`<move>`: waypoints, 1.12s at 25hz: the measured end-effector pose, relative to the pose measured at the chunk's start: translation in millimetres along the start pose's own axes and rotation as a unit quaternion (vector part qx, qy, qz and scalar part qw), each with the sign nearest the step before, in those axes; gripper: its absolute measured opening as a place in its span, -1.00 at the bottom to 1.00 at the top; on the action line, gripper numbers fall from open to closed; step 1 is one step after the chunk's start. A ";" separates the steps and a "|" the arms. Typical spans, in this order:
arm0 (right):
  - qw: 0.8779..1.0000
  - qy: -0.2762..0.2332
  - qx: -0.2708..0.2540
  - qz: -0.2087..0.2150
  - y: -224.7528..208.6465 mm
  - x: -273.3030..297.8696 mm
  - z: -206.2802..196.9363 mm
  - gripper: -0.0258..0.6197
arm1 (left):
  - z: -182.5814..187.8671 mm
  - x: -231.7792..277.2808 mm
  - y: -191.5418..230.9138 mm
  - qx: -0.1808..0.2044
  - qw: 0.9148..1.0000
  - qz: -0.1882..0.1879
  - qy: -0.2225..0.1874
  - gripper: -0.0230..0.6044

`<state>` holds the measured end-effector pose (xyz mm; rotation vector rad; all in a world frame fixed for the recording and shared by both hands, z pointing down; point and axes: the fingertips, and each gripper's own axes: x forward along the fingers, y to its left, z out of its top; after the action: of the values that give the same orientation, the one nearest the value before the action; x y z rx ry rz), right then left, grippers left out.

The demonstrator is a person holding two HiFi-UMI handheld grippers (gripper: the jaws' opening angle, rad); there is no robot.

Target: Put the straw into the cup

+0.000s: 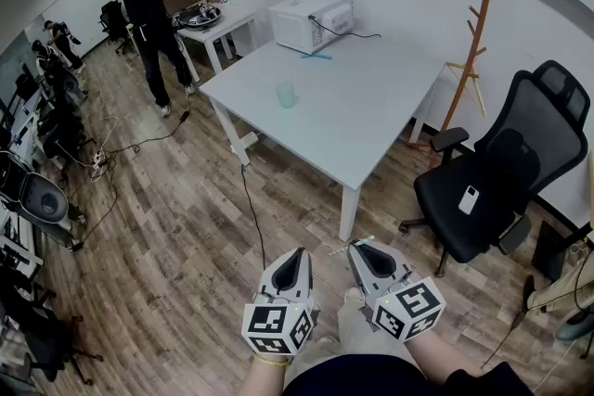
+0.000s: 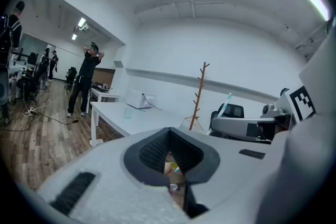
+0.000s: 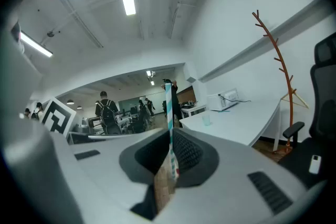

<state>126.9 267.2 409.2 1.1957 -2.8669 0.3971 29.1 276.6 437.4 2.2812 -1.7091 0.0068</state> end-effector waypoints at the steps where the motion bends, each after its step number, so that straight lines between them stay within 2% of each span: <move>1: 1.000 0.000 0.000 0.000 2.7 -1.6 -1.6 -0.80 | -0.3 -3.4 0.2 0.001 1.000 0.001 -0.001 -0.87; 9: 1.000 0.001 -0.003 0.000 21.6 -6.2 -5.6 -0.80 | 0.0 -22.4 3.3 0.005 1.000 0.001 -0.003 -0.87; 17: 1.000 -0.020 -0.011 0.017 41.2 -11.5 1.8 -0.80 | -0.3 -37.1 4.4 0.004 1.000 0.002 -0.009 -0.87; 28: 1.000 -0.011 0.010 0.018 48.2 -15.9 -9.1 -0.80 | -11.3 -52.3 9.9 0.001 1.000 0.006 -0.002 -0.87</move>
<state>103.6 313.0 405.3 1.1588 -2.9140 0.4174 6.2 325.9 441.3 2.2739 -1.7260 0.0058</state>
